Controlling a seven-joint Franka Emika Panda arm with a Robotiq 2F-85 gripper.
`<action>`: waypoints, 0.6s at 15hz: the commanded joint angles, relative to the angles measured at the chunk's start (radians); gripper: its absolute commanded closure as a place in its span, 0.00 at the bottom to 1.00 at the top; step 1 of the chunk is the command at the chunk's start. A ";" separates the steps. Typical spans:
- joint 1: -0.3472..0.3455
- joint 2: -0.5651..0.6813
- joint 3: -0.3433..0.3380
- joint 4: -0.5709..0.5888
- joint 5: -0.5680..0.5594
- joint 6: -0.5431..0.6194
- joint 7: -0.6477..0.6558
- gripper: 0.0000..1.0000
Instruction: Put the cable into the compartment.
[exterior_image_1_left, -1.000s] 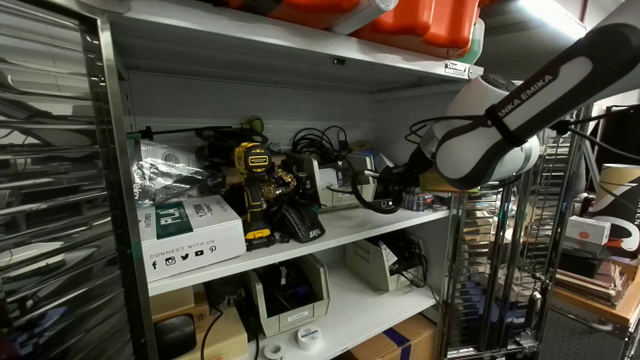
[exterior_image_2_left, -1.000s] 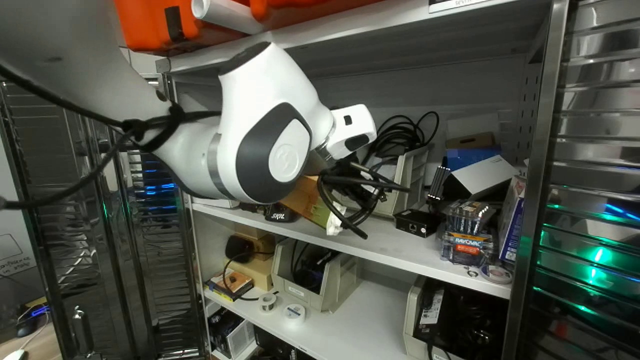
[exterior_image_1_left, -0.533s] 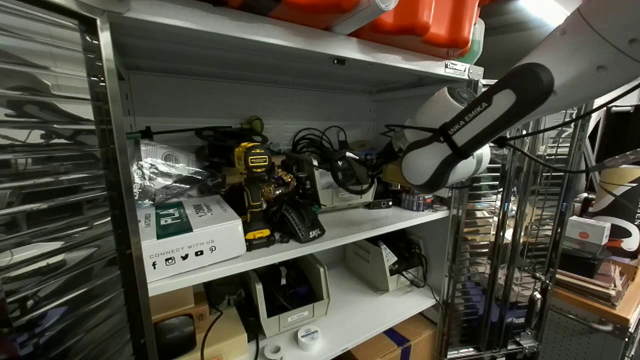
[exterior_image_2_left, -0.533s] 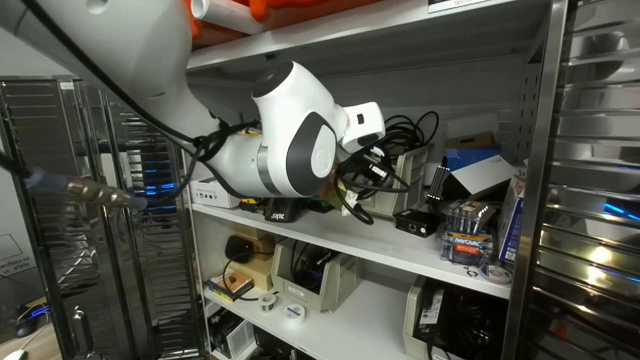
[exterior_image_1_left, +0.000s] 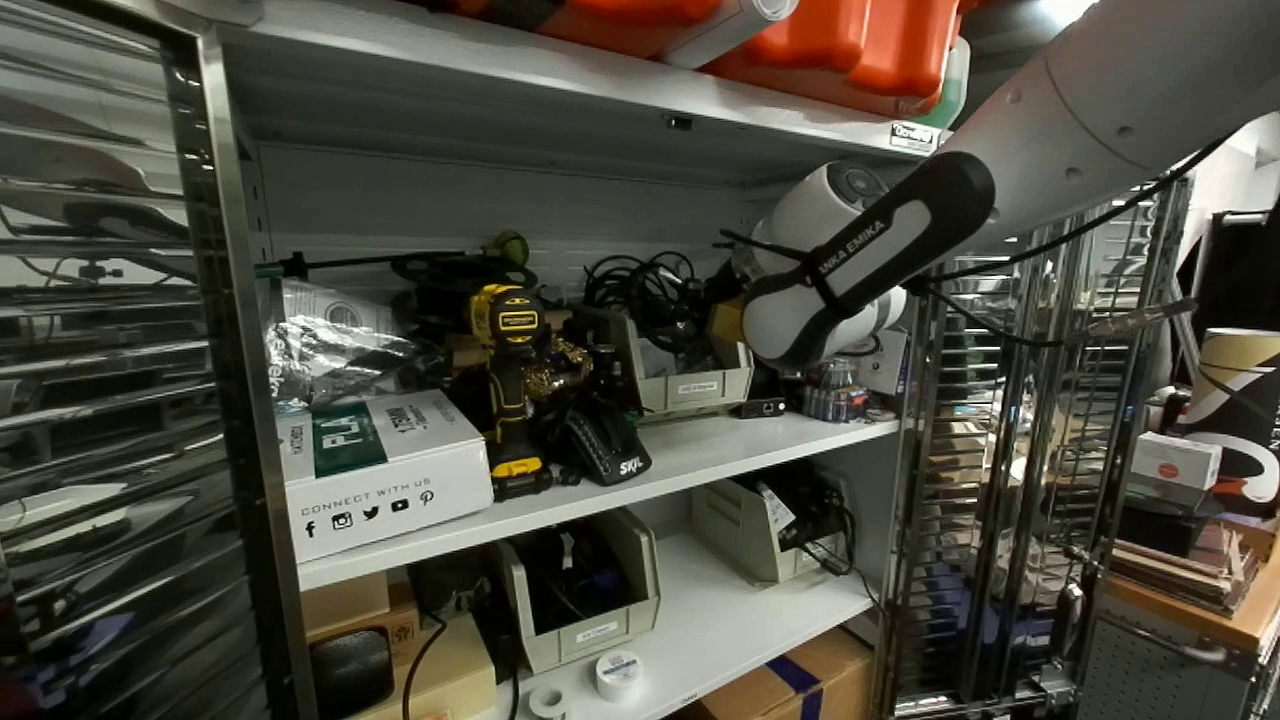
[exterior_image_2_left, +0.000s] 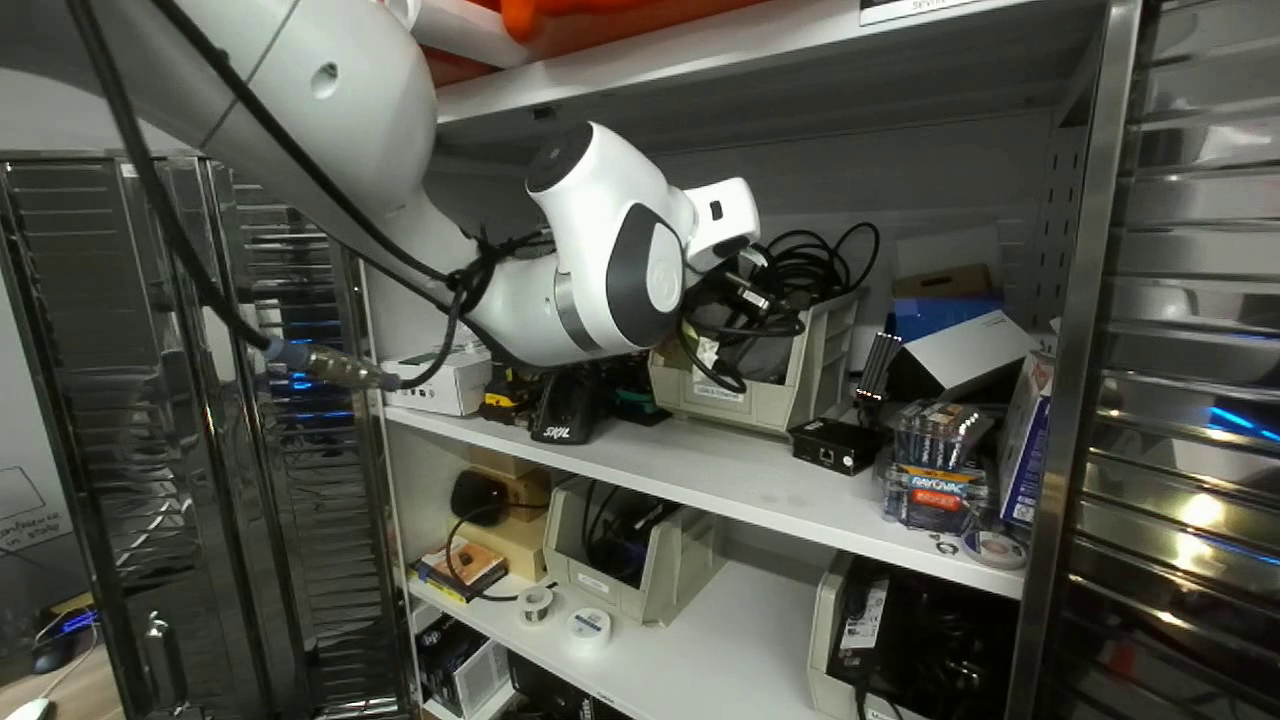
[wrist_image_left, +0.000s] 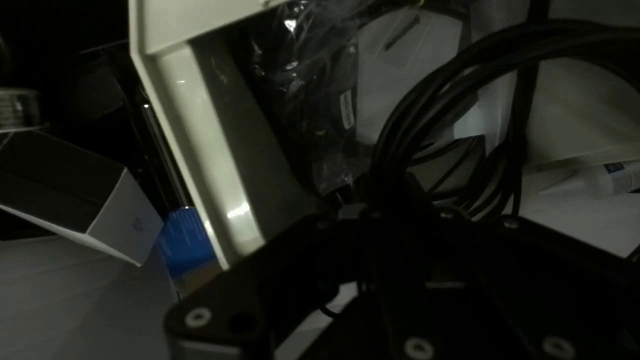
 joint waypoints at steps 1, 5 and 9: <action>0.084 0.158 -0.137 0.170 0.005 -0.003 0.036 0.94; 0.142 0.272 -0.248 0.256 0.015 -0.022 0.060 0.94; 0.130 0.237 -0.183 0.236 0.004 -0.064 0.037 0.56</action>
